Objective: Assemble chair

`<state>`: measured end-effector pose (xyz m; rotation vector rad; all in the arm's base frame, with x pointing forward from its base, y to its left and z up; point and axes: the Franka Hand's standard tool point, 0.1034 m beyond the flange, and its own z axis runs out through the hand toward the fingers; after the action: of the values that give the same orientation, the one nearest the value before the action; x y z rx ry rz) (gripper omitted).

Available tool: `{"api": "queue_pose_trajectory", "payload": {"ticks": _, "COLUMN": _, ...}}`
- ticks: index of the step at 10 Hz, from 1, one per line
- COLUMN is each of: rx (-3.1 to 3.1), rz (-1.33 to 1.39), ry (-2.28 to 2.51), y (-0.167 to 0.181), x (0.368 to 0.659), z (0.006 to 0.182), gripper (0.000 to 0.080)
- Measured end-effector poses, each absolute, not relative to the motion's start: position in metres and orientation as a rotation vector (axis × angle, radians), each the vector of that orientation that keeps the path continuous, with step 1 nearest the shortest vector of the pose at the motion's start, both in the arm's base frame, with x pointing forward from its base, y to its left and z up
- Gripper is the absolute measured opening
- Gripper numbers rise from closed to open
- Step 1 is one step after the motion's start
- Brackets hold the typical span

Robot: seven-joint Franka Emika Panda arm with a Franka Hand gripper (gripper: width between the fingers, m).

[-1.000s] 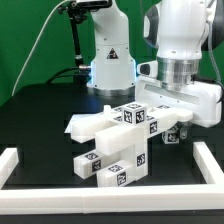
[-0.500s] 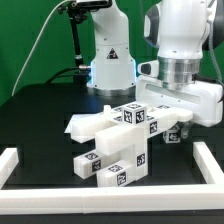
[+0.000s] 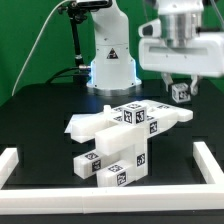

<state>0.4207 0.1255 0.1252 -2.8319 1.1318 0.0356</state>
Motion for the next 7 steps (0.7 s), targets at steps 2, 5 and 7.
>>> {"api": "queue_pose_trajectory", "payload": {"ticks": 2, "rx": -2.818, "rz": 0.024, "ry": 1.058, "y": 0.101, "x": 0.446, "z": 0.154, "gripper": 0.0393}}
{"api": "queue_pose_trajectory", "payload": {"ticks": 5, "rx": -2.893, "rz": -0.071, "ry": 0.865, "y": 0.062, "x": 0.486, "z": 0.168, "gripper": 0.0393}}
{"api": "queue_pose_trajectory", "payload": {"ticks": 7, "rx": -2.893, "rz": -0.074, "ry": 0.886, "y": 0.065, "x": 0.487, "z": 0.163, "gripper": 0.0393}}
